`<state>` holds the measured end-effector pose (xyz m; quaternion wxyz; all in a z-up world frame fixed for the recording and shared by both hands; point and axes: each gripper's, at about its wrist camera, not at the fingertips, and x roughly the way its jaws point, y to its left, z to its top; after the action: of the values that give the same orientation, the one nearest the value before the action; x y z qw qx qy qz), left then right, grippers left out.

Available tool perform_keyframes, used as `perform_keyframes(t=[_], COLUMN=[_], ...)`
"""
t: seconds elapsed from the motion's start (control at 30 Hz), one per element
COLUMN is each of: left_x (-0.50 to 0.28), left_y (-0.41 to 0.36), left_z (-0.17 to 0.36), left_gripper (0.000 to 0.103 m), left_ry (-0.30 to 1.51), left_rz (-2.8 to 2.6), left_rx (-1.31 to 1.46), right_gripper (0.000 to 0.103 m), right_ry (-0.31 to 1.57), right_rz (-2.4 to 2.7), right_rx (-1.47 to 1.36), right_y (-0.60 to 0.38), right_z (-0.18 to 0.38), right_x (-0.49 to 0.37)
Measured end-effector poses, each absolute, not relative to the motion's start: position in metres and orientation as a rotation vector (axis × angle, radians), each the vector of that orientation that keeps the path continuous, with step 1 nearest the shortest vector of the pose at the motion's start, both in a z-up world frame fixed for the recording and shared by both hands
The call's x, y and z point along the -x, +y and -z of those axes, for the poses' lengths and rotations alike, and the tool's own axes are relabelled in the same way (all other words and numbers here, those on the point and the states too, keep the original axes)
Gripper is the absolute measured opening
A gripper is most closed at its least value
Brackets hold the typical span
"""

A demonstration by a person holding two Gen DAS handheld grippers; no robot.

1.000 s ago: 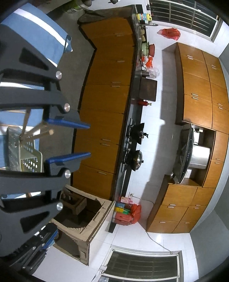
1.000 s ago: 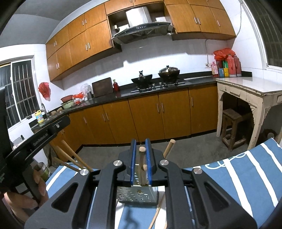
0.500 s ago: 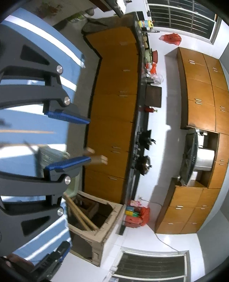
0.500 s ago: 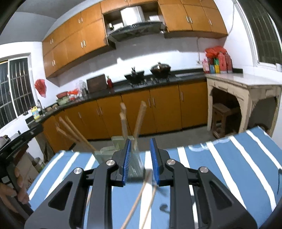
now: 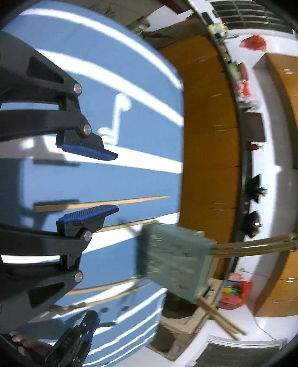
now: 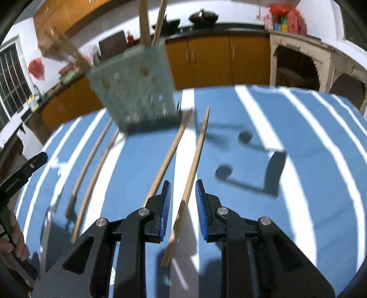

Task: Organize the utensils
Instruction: 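Lower the left gripper onto a chopstick and close it while the right gripper grasps one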

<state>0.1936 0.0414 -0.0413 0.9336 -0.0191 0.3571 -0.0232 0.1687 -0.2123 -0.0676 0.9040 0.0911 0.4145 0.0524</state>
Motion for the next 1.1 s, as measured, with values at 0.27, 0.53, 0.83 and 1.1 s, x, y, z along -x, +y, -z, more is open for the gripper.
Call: perform_keyframes(t=[0.27,0.53,0.83,1.1], left_x=[-0.199,-0.204,-0.214,-0.211], left_y=[0.029,0.01,0.02,0.035], left_z=[0.067,0.078,0.086,0.085], left_gripper=[0.04,0.034,0.008,0.009], left_ry=[0.816,0.857,0.892,0.894], left_rz=[0.096,0.129,0.035,0.039], left_rx=[0.035,-0.012,-0.013,0.021], right_gripper=[0.01,0.008,0.008,0.008], right_ry=[0.876,0.871,0.859,0.858], right_rz=[-0.065,0.024,0.097,0.098], right_rx=[-0.108,-0.182,-0.203,-0.195], right_y=[-0.209,-0.249,-0.274,-0.28], right_z=[0.081,0.081,0.083,0.085], right_x=[-0.163,-0.167,-0.17,-0.174])
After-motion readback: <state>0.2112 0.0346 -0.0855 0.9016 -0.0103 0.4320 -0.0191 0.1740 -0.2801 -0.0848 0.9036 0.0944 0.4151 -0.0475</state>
